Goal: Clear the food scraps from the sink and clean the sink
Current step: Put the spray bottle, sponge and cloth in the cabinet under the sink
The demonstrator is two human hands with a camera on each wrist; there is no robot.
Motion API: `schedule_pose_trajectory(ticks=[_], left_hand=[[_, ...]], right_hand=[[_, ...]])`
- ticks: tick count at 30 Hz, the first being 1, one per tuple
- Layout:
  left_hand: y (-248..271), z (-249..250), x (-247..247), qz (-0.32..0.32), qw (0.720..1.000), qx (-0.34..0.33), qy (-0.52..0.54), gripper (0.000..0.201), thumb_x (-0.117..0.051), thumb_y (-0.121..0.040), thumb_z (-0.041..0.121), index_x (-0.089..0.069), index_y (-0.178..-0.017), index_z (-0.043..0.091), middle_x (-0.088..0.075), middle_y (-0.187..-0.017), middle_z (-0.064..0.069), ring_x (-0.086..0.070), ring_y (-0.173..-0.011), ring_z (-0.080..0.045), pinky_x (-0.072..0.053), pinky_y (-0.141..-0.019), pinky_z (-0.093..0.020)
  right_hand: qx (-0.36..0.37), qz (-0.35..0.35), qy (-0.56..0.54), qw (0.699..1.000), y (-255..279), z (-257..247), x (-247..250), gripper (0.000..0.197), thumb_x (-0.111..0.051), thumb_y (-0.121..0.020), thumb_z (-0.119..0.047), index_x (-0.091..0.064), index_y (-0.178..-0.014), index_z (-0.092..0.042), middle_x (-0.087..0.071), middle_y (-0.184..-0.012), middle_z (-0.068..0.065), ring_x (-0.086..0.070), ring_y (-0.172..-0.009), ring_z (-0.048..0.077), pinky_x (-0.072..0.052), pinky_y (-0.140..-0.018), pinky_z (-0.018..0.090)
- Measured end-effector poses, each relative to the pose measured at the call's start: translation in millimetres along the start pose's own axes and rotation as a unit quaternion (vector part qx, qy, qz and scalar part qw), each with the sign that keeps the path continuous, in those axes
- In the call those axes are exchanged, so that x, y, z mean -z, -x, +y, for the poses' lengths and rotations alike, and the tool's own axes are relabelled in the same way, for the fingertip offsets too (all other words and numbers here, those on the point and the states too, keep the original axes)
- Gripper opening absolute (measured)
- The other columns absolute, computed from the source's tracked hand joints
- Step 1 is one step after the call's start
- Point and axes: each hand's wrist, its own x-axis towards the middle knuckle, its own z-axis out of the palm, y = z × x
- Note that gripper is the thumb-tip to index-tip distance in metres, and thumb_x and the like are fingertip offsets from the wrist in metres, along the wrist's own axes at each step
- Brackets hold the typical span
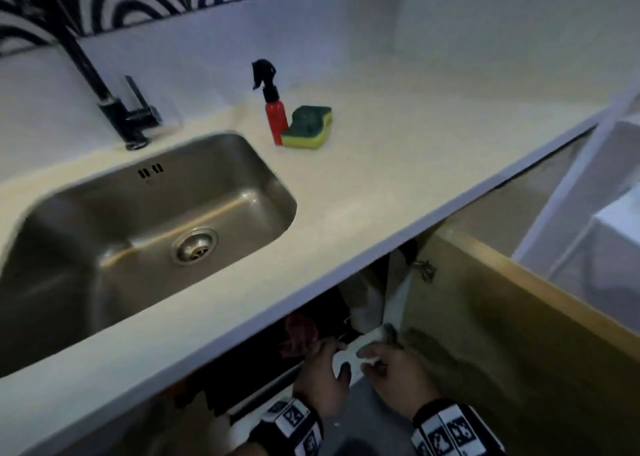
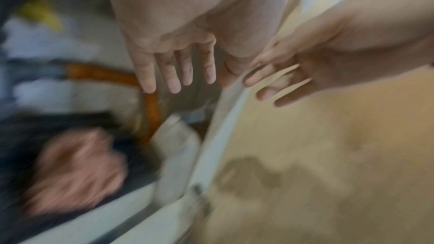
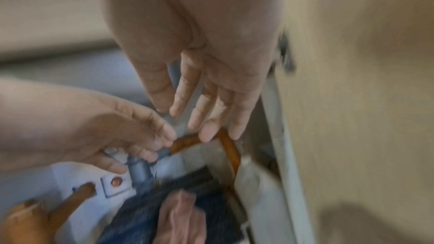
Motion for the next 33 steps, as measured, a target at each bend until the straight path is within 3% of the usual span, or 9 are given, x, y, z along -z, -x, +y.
schedule_pose_trajectory(ticks=[3,8,11,13,18,22,26,29,33], left_hand=[[23.6,54.8,39.7,-0.012,0.999,-0.021,0.045,0.021,-0.047,-0.097,0.029,-0.051,-0.117,0.024,-0.049,-0.124,0.005,-0.050,-0.111,-0.013,-0.042,-0.092,-0.027],[53.3,125.3,107.6,0.018,0.994,-0.076,0.072,0.012,-0.050,-0.093,0.027,-0.053,-0.105,0.027,-0.056,-0.108,0.008,-0.056,-0.098,-0.008,-0.046,-0.086,-0.023],[52.9,150.7,149.3,0.045,0.992,-0.082,0.084,0.012,-0.052,-0.089,0.026,-0.056,-0.099,0.029,-0.063,-0.098,0.009,-0.061,-0.088,-0.010,-0.050,-0.079,-0.027],[44.6,161.7,175.4,0.078,0.989,-0.084,0.091,0.010,-0.053,-0.086,0.026,-0.057,-0.094,0.030,-0.064,-0.095,0.011,-0.062,-0.080,-0.010,-0.051,-0.076,-0.029],[6.2,172.3,240.9,0.156,0.982,-0.059,0.090,0.014,-0.054,-0.086,0.025,-0.057,-0.100,0.029,-0.060,-0.097,0.017,-0.056,-0.073,-0.005,-0.043,-0.070,-0.022],[-44.0,159.0,283.3,0.171,0.973,-0.003,0.158,0.018,-0.056,-0.087,0.019,-0.057,-0.104,0.022,-0.063,-0.104,0.003,-0.058,-0.086,-0.012,-0.047,-0.081,-0.028],[-90.8,135.9,309.2,0.158,0.973,0.037,0.161,0.030,-0.057,-0.087,0.017,-0.051,-0.116,0.014,-0.059,-0.112,-0.006,-0.056,-0.096,-0.020,-0.046,-0.086,-0.031],[-123.1,122.5,319.2,0.145,0.978,0.041,0.146,0.042,-0.058,-0.088,0.021,-0.045,-0.127,0.014,-0.052,-0.126,-0.008,-0.054,-0.109,-0.023,-0.042,-0.087,-0.028],[-164.9,114.7,325.9,0.144,0.980,0.033,0.130,0.058,-0.060,-0.087,0.028,-0.036,-0.138,0.013,-0.042,-0.141,-0.010,-0.048,-0.124,-0.026,-0.040,-0.102,-0.034]], right_hand=[[0.007,0.017,0.011,1.000,42.1,-34.6,48.6,0.016,-0.051,-0.097,-0.024,-0.060,-0.110,-0.027,-0.058,-0.109,-0.007,-0.053,-0.091,0.007,-0.043,-0.084,0.016],[0.039,0.057,0.021,0.997,93.8,-97.0,113.6,0.019,-0.054,-0.093,-0.022,-0.054,-0.084,-0.038,-0.060,-0.102,-0.008,-0.060,-0.095,0.008,-0.050,-0.088,0.023],[0.061,0.070,0.047,0.995,104.0,-135.7,143.1,0.012,-0.053,-0.092,-0.022,-0.063,-0.097,-0.026,-0.060,-0.103,-0.006,-0.060,-0.093,0.009,-0.050,-0.083,0.023],[0.079,0.085,0.061,0.991,97.5,-158.2,156.8,0.017,-0.051,-0.093,-0.021,-0.064,-0.104,-0.021,-0.060,-0.107,-0.002,-0.060,-0.097,0.013,-0.050,-0.087,0.028],[0.082,0.098,0.108,0.986,58.7,-207.9,179.9,0.021,-0.051,-0.094,-0.028,-0.060,-0.112,-0.026,-0.049,-0.123,-0.002,-0.054,-0.109,0.015,-0.043,-0.095,0.028],[0.052,0.092,0.162,0.981,13.9,-232.1,181.3,0.033,-0.051,-0.093,-0.030,-0.052,-0.127,-0.027,-0.038,-0.142,0.000,-0.045,-0.126,0.019,-0.036,-0.106,0.033],[0.017,0.046,0.218,0.975,-24.7,-244.9,163.2,0.052,-0.046,-0.096,-0.032,-0.031,-0.146,-0.031,-0.013,-0.159,0.002,-0.017,-0.145,0.025,-0.020,-0.117,0.037],[-0.033,0.012,0.259,0.965,-47.4,-250.6,143.9,0.060,-0.042,-0.096,-0.040,-0.015,-0.149,-0.038,-0.001,-0.160,-0.003,-0.002,-0.147,0.031,-0.017,-0.118,0.048],[-0.077,0.000,0.286,0.955,-67.5,-255.5,133.7,0.064,-0.042,-0.094,-0.046,-0.008,-0.149,-0.041,0.004,-0.160,-0.007,0.004,-0.145,0.037,-0.013,-0.113,0.059]])
